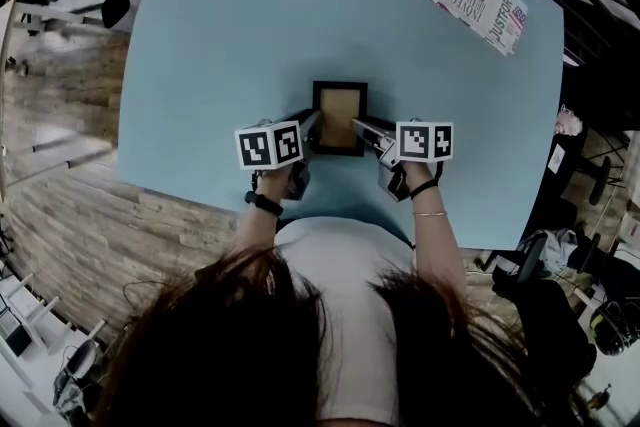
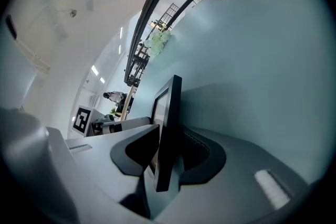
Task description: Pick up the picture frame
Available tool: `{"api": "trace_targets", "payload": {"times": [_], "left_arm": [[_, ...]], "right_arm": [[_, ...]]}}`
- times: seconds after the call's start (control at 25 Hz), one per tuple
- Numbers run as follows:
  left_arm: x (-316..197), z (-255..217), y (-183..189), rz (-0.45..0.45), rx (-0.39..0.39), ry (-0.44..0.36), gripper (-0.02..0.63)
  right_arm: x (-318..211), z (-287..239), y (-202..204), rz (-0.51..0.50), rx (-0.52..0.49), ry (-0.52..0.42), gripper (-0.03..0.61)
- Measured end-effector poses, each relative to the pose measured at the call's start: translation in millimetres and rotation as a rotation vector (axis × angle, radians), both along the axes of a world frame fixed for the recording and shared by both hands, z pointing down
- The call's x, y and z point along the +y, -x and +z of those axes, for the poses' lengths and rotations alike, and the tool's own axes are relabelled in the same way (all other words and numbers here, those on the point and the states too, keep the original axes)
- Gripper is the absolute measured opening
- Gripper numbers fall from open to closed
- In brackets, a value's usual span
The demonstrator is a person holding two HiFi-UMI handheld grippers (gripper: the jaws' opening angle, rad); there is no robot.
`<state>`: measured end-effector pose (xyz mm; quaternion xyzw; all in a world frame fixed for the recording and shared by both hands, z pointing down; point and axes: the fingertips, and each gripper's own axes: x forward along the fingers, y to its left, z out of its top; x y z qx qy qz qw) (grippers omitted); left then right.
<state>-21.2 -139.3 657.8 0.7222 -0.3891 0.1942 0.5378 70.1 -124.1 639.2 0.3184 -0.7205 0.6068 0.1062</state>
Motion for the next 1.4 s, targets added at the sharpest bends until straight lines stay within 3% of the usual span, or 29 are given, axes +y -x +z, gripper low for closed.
{"api": "trace_targets", "payload": {"times": [0.68,1.08,1.4], "left_arm": [[-0.8,0.5,-0.6,0.000,0.030,0.007,0.135],[0.3,0.2,0.2,-0.008,0.045,0.007,0.135],[-0.4,-0.4,0.5,-0.017,0.063,0.012,0.135]], "right_arm": [[-10.7,0.7,30.4,-0.063,-0.061,0.043,0.087],[-14.6,0.7,33.5,-0.032,-0.095,0.050,0.061],[-15.5,-7.2,37.1,0.037,-0.221,0.062,0.014]]}}
